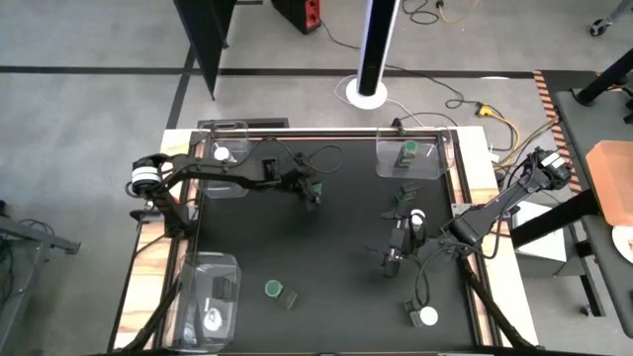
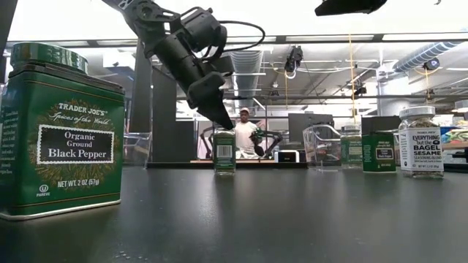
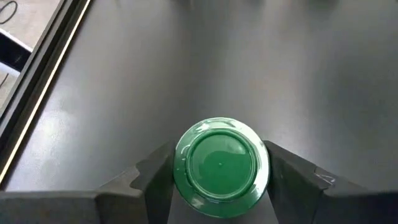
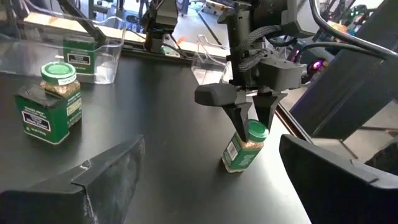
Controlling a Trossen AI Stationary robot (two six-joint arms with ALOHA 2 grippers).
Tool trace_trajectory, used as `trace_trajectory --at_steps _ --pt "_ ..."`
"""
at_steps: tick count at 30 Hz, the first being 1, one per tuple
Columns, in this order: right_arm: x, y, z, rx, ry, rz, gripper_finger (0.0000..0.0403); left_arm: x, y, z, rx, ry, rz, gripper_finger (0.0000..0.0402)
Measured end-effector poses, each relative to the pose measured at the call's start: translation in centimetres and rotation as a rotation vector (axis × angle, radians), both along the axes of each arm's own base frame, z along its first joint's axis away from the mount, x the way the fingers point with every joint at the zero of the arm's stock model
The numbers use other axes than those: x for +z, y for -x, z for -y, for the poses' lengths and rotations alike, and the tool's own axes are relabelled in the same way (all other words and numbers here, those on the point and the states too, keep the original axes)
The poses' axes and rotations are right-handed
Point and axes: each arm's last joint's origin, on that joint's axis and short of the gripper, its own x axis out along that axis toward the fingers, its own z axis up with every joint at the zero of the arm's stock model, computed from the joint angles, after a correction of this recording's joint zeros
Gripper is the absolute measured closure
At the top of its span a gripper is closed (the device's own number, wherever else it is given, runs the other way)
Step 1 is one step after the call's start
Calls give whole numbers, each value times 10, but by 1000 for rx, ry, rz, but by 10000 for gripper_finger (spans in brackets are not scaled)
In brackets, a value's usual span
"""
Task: Sort spices by type
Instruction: Put the top green seasoning bottle into the top right transparent bin
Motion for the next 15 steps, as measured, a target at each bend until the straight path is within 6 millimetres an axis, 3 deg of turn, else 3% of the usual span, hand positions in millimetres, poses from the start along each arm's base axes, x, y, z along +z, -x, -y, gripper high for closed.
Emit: trace_trajectory --at_steps 5,15 --pt "0 0 0 -15 -43 16 40 9 -2 15 -67 -11 13 211" --pt "-17 -9 -4 -96 -59 21 40 71 5 76 -375 -12 274 211"
